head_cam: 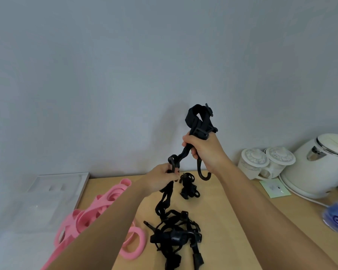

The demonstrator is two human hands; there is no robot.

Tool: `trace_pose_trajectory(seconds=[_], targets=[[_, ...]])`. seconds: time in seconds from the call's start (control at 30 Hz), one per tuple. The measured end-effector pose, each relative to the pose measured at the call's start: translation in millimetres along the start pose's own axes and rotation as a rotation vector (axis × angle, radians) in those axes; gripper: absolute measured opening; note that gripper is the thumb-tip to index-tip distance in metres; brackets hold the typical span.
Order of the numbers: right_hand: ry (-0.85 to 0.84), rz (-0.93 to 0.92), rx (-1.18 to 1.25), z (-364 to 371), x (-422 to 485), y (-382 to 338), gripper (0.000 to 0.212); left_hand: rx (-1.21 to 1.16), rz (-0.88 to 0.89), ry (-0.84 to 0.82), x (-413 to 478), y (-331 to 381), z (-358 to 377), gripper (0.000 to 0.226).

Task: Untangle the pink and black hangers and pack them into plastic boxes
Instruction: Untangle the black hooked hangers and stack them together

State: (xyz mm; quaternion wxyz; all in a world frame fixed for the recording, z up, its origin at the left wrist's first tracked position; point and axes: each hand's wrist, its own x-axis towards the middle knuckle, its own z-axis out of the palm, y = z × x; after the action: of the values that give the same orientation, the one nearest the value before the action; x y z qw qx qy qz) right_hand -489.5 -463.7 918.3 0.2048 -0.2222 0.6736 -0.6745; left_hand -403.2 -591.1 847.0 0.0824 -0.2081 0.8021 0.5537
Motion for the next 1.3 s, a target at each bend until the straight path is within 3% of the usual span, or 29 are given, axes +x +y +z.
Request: trace_pose_trajectory(seconds=[0.3,0.4,0.57,0.63,0.7,0.77,0.83,0.87,0.93,1.03,1.1,1.23,1.3], targets=[[0.021,0.046,-0.064,4,1,18,0.019,0.058,0.072,0.075,0,10,4,0.054],[0.008,0.068,-0.129,4,0,21,0.013,0.072,0.006,0.12,1,5,-1,0.049],[0.001,0.094,-0.162,0,1,22,0.012,0.312,-0.144,0.23,1,3,-9,0.006],[-0.005,0.087,-0.133,1,1,19,0.014,0.327,-0.198,0.252,1,5,-9,0.027],[-0.015,0.082,-0.119,3,0,16,0.015,0.342,-0.153,0.245,0,8,-7,0.028],[-0.031,0.078,-0.116,5,-1,14,0.016,0.29,-0.039,0.19,-4,16,-4,0.015],[-0.041,0.068,-0.093,7,-1,12,0.015,0.172,0.064,0.082,-9,25,0,0.051],[-0.043,0.063,-0.075,7,-2,11,0.015,0.096,0.103,0.039,-9,29,2,0.05],[-0.054,0.051,-0.07,8,-2,10,0.014,-0.049,0.179,0.023,-14,38,5,0.033],[-0.067,0.037,-0.103,5,-4,8,0.017,-0.118,0.2,0.131,-15,46,2,0.011],[-0.067,0.041,-0.156,1,-6,7,0.021,-0.221,0.182,0.174,-16,51,-1,0.014],[-0.127,0.125,-0.274,-1,-10,12,0.023,-0.733,-0.054,0.256,-13,59,-10,0.024],[-0.188,0.184,-0.244,5,-13,18,0.028,-0.769,-0.157,0.266,-10,60,-9,0.023]])
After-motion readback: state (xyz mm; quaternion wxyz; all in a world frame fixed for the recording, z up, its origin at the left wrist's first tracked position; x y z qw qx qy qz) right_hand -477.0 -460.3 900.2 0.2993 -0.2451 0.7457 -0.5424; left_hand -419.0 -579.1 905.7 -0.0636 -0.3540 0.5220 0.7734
